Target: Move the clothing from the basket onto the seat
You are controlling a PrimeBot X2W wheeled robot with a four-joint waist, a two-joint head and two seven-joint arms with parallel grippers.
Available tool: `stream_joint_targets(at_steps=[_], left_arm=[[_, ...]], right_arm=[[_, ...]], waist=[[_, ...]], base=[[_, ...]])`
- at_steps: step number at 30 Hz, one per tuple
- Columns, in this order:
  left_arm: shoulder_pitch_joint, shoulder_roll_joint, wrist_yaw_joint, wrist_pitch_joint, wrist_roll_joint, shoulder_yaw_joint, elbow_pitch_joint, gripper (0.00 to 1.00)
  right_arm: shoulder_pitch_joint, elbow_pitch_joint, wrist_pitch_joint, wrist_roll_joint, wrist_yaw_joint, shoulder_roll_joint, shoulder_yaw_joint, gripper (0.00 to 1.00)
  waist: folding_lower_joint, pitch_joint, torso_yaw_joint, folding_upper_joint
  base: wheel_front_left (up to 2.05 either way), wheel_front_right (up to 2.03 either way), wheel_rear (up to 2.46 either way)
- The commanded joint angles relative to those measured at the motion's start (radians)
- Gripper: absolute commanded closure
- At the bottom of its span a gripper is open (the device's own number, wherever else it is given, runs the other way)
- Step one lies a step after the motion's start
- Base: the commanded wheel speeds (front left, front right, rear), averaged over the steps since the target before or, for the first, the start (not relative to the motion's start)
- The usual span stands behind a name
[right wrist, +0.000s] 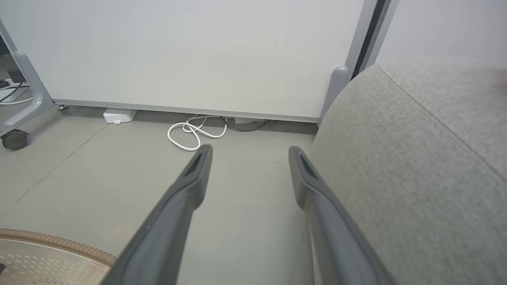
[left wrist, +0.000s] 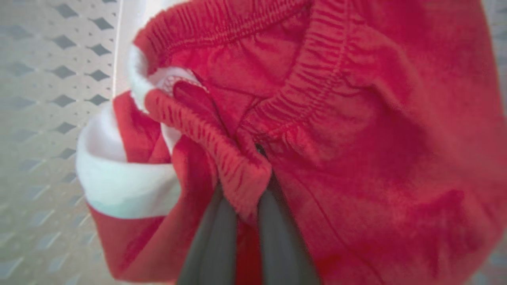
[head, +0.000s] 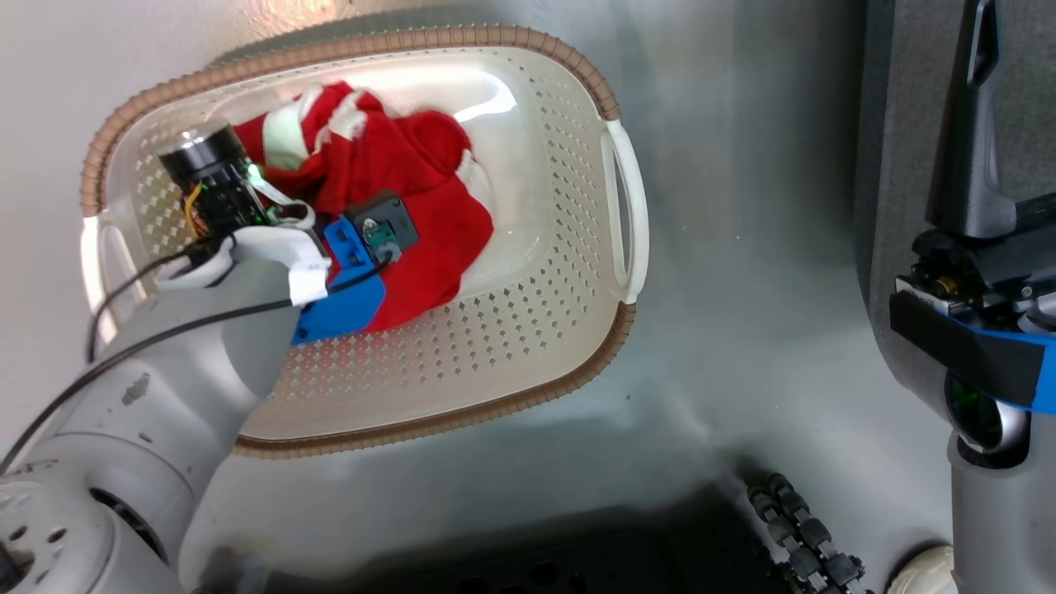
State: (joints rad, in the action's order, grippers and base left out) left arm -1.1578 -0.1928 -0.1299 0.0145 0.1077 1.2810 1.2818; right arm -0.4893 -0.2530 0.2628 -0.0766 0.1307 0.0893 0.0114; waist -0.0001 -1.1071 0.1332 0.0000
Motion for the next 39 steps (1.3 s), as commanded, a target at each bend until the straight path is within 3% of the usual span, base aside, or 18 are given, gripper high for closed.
stream_joint_targets(at_steps=[1, 6, 15, 22, 39], left_arm=[[0.006, 0.010, 0.001, 0.025, 0.009, 0.002, -0.004, 1.00], [0.034, 0.035, 0.001, 0.104, 0.000, 0.002, -0.013, 1.00], [0.081, 0.088, 0.000, 0.222, 0.122, -0.003, -0.038, 1.00], [0.135, 0.101, 0.000, 0.251, 0.221, -0.047, -0.096, 1.00], [0.343, -0.011, 0.062, 0.252, 0.262, -0.322, -0.523, 1.00]], right_arm=[[-0.010, 0.005, 0.003, 0.006, 0.000, -0.003, 0.003, 0.00], [-0.022, 0.032, 0.003, -0.005, 0.000, 0.005, 0.010, 0.00], [0.003, 0.095, 0.003, -0.014, 0.000, 0.012, 0.018, 0.00], [0.061, 0.148, 0.003, -0.018, 0.000, 0.012, 0.022, 0.00], [0.229, 0.248, 0.003, -0.038, 0.000, 0.003, 0.044, 0.00]], waist=[[0.0001, 0.013, -0.006, 0.0000], [0.0001, 0.069, -0.029, 0.0000], [0.0001, 0.252, -0.076, 0.0000], [0.0001, 0.430, -0.110, 0.0000], [0.0001, 0.797, -0.150, 0.0000]], base=[[0.00, 0.00, 0.00], [0.00, 0.00, 0.00], [0.00, 0.00, 0.00], [0.00, 0.00, 0.00], [0.00, 0.00, 0.00]])
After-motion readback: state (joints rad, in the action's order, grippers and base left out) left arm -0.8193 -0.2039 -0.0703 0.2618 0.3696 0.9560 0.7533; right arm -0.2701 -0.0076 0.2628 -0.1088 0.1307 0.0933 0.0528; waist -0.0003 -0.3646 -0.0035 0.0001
